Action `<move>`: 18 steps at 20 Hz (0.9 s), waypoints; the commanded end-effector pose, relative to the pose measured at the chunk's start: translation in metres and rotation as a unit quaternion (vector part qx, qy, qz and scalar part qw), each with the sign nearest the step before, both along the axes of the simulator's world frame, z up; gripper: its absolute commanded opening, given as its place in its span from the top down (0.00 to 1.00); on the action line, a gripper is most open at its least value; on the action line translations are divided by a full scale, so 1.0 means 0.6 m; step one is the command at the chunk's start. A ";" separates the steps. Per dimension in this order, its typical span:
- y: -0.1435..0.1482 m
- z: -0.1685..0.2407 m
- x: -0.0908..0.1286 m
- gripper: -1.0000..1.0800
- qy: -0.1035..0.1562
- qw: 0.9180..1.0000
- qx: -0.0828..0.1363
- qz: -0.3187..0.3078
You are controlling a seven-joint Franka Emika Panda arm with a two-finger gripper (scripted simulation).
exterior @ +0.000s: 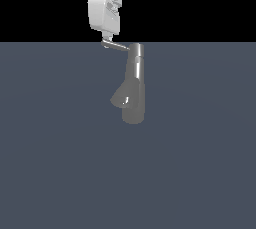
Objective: Turn on the faucet by rotating a designated handle.
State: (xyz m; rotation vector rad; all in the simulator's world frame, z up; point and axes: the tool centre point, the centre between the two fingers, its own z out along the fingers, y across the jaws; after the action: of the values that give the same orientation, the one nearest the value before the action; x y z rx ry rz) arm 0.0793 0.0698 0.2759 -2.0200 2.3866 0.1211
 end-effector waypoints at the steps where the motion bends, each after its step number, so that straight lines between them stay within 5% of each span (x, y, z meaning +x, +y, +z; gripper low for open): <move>1: -0.004 0.001 0.000 1.00 0.000 1.000 -0.001 -0.002; 18: -0.039 0.024 -0.071 1.00 0.004 1.000 0.001 0.004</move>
State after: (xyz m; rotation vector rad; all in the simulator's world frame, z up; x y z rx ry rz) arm 0.0433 0.0486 0.2909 -2.0263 2.3785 0.1206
